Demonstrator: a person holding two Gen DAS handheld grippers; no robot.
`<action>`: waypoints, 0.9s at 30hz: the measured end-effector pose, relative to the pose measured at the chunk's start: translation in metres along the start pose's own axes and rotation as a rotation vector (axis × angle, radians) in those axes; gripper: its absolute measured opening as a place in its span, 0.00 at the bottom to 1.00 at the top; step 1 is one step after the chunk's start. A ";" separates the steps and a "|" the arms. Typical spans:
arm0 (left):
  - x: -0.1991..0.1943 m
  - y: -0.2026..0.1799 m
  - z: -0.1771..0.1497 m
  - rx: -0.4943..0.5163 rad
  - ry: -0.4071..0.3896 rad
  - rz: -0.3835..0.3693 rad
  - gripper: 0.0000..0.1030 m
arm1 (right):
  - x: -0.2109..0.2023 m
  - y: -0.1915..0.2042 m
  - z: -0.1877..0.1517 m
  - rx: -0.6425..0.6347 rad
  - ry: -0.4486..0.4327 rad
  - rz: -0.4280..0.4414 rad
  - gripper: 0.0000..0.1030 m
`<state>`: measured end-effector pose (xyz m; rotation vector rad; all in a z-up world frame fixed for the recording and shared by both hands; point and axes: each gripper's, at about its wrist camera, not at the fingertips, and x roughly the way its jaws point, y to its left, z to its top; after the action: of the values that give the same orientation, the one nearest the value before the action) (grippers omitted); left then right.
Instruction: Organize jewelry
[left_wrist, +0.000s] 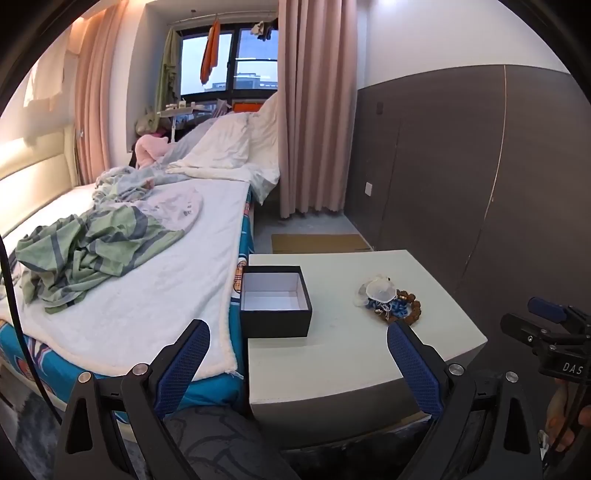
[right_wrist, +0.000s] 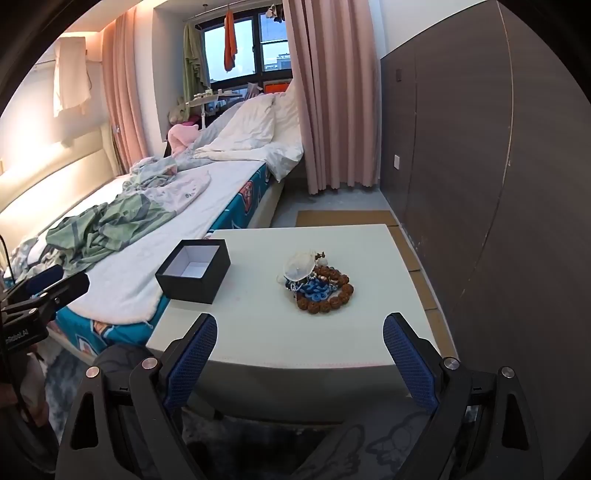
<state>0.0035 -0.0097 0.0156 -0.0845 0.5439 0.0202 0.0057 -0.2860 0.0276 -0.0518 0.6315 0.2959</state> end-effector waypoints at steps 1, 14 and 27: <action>0.000 -0.001 0.002 0.000 0.000 0.001 0.94 | 0.000 0.000 0.000 0.000 0.000 0.000 0.89; -0.003 0.000 -0.008 0.004 -0.014 -0.006 0.94 | -0.002 0.000 0.001 0.001 -0.002 0.001 0.89; -0.005 -0.001 -0.007 0.005 -0.020 -0.006 0.94 | -0.003 -0.001 0.001 0.001 -0.004 0.002 0.89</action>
<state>-0.0040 -0.0109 0.0126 -0.0810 0.5239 0.0134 0.0039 -0.2872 0.0303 -0.0495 0.6281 0.2974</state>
